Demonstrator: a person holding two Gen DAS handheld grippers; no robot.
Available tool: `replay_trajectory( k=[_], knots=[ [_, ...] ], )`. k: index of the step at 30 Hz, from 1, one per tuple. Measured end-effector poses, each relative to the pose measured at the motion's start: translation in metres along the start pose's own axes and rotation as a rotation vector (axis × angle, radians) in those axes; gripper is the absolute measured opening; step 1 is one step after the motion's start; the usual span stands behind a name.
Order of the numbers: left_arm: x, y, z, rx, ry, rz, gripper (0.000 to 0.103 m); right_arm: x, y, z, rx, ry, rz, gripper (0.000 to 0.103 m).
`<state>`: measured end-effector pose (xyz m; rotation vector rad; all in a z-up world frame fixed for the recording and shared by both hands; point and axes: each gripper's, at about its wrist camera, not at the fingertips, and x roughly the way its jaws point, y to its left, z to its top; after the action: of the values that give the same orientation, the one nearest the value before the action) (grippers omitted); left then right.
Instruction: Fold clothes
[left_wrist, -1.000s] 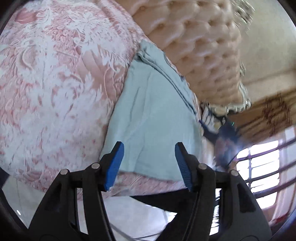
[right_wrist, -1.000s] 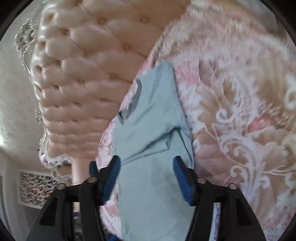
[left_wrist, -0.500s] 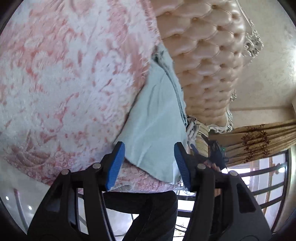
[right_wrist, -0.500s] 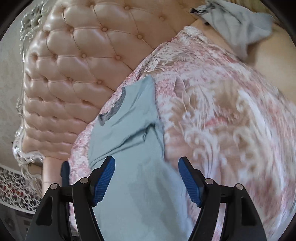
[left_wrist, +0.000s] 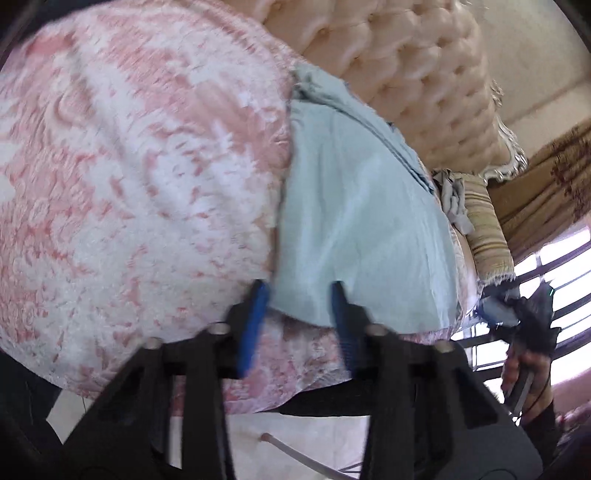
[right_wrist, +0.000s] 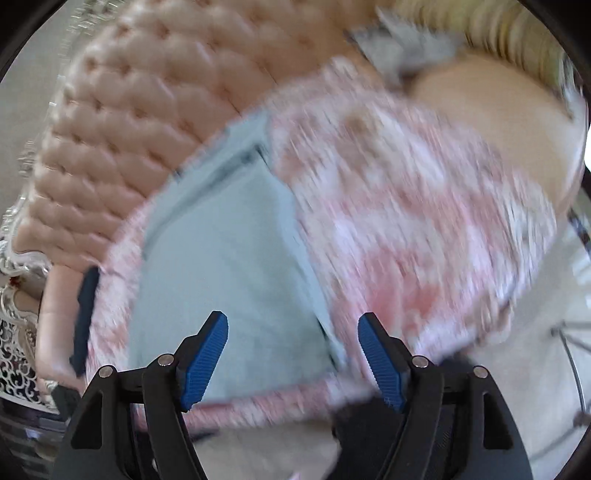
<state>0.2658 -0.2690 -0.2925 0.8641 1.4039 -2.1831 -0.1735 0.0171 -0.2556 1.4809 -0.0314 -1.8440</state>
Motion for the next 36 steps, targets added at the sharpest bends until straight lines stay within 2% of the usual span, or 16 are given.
replay_trajectory(
  k=[1,4,7,9,13,15,18,21,23,25,27,31,33,36],
  knots=[
    [0.0,0.002,0.0,-0.009,0.001,-0.005,0.027,0.002,-0.005,-0.002,0.011,0.023,0.002,0.074],
    [-0.001,0.0,-0.002,0.002,-0.003,0.003,0.027,0.006,-0.007,-0.004,-0.043,-0.001,-0.067,0.074],
    [0.0,-0.003,-0.005,0.02,-0.014,0.02,0.027,0.013,0.01,-0.005,-0.179,-0.013,-0.141,0.074],
    [0.001,-0.005,-0.005,0.026,-0.017,0.025,0.027,0.026,0.027,-0.012,-0.289,0.021,-0.173,0.074],
    [0.002,-0.007,-0.007,0.042,-0.022,0.032,0.027,0.049,0.039,-0.022,-0.379,0.083,-0.238,0.072],
    [0.002,-0.008,-0.007,0.05,-0.025,0.037,0.027,0.051,0.041,-0.026,-0.372,0.112,-0.204,0.032],
    [0.003,-0.007,-0.006,0.043,-0.025,0.034,0.028,0.051,0.044,-0.032,-0.42,0.131,-0.213,0.017],
    [0.003,-0.006,-0.006,0.031,-0.025,0.025,0.028,0.044,0.044,-0.036,-0.42,0.16,-0.18,0.017],
    [0.003,-0.005,-0.005,0.025,-0.025,0.02,0.028,0.041,0.046,-0.046,-0.453,0.202,-0.194,0.017],
    [0.003,-0.004,-0.006,0.022,-0.025,0.018,0.028,0.038,0.052,-0.057,-0.511,0.256,-0.168,0.017],
    [0.003,-0.004,-0.006,0.02,-0.026,0.017,0.028,0.027,0.059,-0.065,-0.571,0.242,-0.172,0.018],
    [0.003,-0.004,-0.006,0.018,-0.029,0.015,0.028,0.018,0.042,-0.046,-0.497,0.143,-0.246,0.022],
    [0.003,-0.003,-0.006,0.017,-0.03,0.013,0.028,0.021,0.034,-0.033,-0.495,0.108,-0.256,0.033],
    [0.003,-0.003,-0.006,0.015,-0.032,0.011,0.028,0.032,0.035,-0.02,-0.566,0.098,-0.244,0.041]
  ],
)
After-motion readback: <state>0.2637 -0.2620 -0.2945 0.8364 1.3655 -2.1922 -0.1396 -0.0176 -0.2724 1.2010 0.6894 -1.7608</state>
